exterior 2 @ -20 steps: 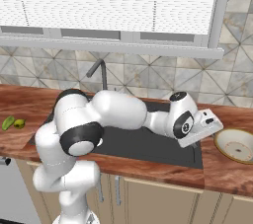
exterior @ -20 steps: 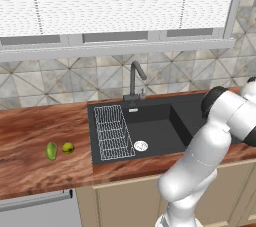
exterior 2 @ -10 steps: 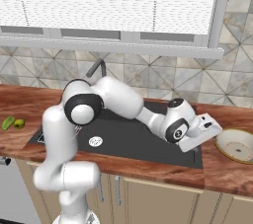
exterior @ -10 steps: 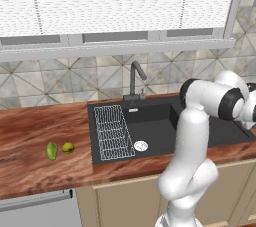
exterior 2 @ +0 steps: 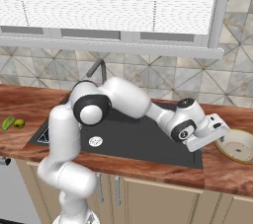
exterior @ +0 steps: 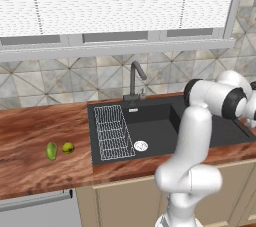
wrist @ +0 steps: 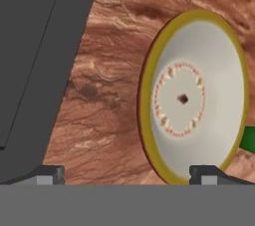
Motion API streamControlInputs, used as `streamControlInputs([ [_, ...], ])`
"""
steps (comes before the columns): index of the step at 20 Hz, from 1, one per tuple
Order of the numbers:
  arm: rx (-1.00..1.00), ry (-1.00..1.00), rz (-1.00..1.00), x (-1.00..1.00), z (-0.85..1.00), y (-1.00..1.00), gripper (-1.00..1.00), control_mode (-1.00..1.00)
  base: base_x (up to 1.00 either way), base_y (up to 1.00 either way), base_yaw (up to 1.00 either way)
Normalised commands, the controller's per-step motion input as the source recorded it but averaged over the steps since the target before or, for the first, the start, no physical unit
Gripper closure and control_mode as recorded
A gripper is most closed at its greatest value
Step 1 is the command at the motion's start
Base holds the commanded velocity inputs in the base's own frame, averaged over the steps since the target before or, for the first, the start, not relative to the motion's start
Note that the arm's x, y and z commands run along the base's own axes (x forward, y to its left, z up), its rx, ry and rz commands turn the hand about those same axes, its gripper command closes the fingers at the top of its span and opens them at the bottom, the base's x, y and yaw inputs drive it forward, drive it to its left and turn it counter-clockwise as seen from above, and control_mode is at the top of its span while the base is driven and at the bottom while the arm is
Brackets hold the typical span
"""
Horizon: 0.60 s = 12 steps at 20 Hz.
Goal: Remove the mango and pear from the sink. Then move the bowl and cup from the counter to the sink for washing.
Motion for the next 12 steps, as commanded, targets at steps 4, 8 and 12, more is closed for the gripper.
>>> streamControlInputs([
  [4,0.02,0.0,0.0,0.04,0.0,-0.18,-1.0,-1.0,0.0,0.0,0.0],
  [8,0.0,0.0,0.01,0.02,-0.04,-0.11,-1.0,-1.0,0.0,0.0,0.0],
  [12,0.0,0.01,0.02,0.12,-0.08,-0.08,-1.0,-1.0,0.0,0.0,0.0],
])
